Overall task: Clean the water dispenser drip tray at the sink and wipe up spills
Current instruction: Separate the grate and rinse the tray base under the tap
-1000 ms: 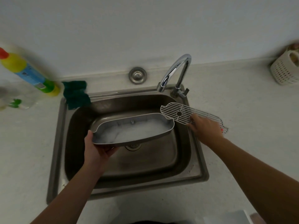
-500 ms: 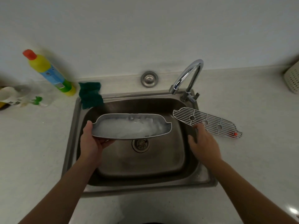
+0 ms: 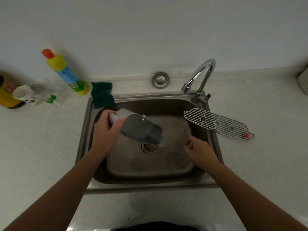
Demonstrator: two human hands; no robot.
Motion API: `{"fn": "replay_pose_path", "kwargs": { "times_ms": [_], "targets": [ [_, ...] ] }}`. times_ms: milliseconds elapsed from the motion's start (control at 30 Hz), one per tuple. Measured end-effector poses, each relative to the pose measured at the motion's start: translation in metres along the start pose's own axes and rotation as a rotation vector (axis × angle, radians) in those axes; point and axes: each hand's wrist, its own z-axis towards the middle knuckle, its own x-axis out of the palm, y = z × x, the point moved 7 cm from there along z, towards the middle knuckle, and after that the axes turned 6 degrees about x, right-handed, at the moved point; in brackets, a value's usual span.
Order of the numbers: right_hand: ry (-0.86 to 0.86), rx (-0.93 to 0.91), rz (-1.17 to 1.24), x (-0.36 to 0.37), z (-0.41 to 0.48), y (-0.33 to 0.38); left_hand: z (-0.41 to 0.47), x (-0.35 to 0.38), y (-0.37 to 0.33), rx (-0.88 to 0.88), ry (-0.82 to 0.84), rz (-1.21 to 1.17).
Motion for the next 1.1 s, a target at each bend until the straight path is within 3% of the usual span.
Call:
{"fn": "replay_pose_path", "kwargs": {
  "times_ms": [200,300,400,567,700,800,967,1100],
  "targets": [
    [0.012,-0.036,-0.008,-0.009,-0.001,-0.002,-0.004,0.015,-0.034,0.432,0.341,0.453],
    [0.011,-0.034,0.009,-0.016,0.003,-0.003,-0.009,0.021,-0.042,0.527,0.350,0.527],
    [-0.006,-0.053,-0.006,-0.028,0.011,0.001,-0.005,0.008,-0.028,0.278,0.159,0.233],
    [-0.182,-0.031,0.017,-0.075,0.046,0.009,-0.020,-0.002,0.032,-0.389,-0.284,-0.402],
    [-0.384,-0.024,0.081,-0.125,0.084,0.013,-0.041,0.015,0.065,-0.813,-0.467,-0.768],
    [-0.462,0.037,0.005,-0.146,0.114,0.015,-0.044,0.034,0.070,-0.926,-0.468,-0.892],
    [-0.446,0.154,-0.211,-0.155,0.146,0.008,-0.030,0.066,0.058,-0.957,-0.390,-0.963],
    [-0.475,0.022,-0.304,-0.144,0.139,0.018,-0.016,0.085,0.048,-0.959,-0.306,-0.951]
  ]
}}
